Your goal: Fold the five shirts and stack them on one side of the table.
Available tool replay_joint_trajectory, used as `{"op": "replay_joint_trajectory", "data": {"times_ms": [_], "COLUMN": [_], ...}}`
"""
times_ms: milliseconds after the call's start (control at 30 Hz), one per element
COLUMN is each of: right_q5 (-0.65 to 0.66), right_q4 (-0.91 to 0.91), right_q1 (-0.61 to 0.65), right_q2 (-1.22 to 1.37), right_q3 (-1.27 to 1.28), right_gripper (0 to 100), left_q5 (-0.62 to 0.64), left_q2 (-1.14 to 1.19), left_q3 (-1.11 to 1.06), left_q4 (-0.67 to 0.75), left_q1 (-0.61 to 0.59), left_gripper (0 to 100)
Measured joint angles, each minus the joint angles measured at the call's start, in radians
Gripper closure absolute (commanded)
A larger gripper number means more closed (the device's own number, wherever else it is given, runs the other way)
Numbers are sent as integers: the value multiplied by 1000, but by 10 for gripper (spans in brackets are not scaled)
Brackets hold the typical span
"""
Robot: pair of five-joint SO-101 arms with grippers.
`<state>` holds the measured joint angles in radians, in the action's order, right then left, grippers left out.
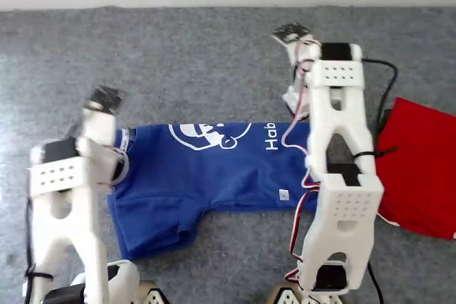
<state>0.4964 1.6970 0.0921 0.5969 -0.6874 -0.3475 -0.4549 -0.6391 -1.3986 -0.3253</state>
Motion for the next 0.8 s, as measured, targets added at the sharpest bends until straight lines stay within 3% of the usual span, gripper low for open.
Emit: {"op": "replay_joint_trajectory", "data": {"times_ms": [200,367,600,800], "right_q5": [-15,-15,-38,-114], "right_q4": [55,55,57,18], "right_q1": [133,328,661,901], "right_q2": [-18,-140,-256,-219], "right_q3": [-60,78,344,353], "right_gripper": [983,972,703,700], "left_q5": [-26,-101,-198,-212], "left_q2": [0,0,0,0], "left_q3": [232,322,327,327], "left_q4": [-84,-115,-117,-77], "left_q1": [-222,-425,-663,-738], "left_gripper": [986,986,986,985]}}
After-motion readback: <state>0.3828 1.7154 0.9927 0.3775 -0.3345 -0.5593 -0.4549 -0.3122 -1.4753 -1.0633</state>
